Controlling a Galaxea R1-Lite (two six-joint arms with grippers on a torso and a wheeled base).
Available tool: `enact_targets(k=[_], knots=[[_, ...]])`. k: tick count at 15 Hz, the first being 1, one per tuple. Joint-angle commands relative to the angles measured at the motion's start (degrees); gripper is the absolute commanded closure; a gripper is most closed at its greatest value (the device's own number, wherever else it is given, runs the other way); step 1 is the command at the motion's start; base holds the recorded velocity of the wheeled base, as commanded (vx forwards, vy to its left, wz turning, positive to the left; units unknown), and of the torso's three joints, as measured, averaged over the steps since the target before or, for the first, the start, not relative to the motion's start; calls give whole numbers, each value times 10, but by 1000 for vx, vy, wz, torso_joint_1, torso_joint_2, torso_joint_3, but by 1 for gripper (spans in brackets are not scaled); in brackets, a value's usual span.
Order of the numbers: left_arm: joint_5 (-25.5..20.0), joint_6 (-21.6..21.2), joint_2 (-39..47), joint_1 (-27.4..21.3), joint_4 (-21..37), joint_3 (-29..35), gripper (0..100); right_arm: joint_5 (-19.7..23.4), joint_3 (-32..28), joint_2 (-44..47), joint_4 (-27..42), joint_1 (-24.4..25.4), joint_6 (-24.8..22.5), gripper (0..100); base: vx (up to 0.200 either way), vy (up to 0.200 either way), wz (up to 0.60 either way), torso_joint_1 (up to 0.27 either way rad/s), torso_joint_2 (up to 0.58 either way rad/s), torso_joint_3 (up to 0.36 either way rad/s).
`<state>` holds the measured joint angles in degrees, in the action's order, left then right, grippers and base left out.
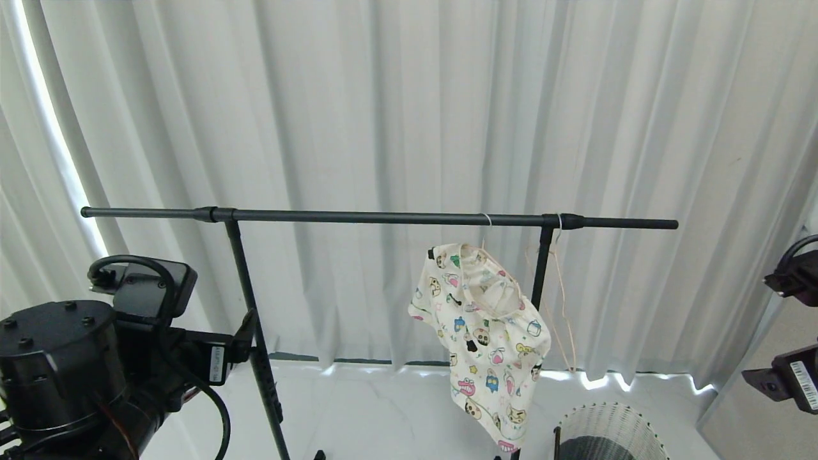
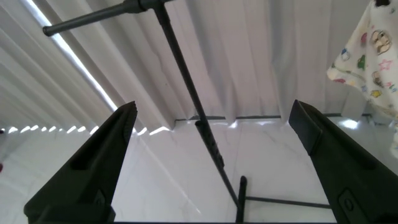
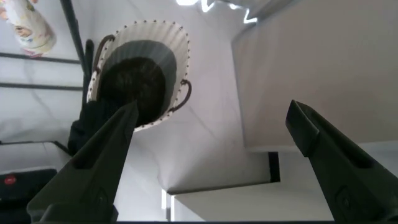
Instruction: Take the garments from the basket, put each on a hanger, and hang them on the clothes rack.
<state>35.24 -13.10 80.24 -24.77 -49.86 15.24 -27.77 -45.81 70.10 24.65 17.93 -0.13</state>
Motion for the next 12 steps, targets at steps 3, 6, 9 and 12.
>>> enact_targets(k=[3,6,9,12], knots=[[0,-12,-26,0,0,-3,0,-1,5,-28,0,1,-9,0,0,0,0,0,0,0],[0,-31,-46,0,0,-6,0,-1,5,-31,0,1,-11,0,0,0,0,0,0,0],[0,-52,-72,0,0,-21,0,-2,7,-37,0,2,-17,0,0,0,0,-126,268,142],[0,-58,-98,0,0,-39,0,-2,16,-45,0,2,-21,0,0,0,0,-178,403,207]])
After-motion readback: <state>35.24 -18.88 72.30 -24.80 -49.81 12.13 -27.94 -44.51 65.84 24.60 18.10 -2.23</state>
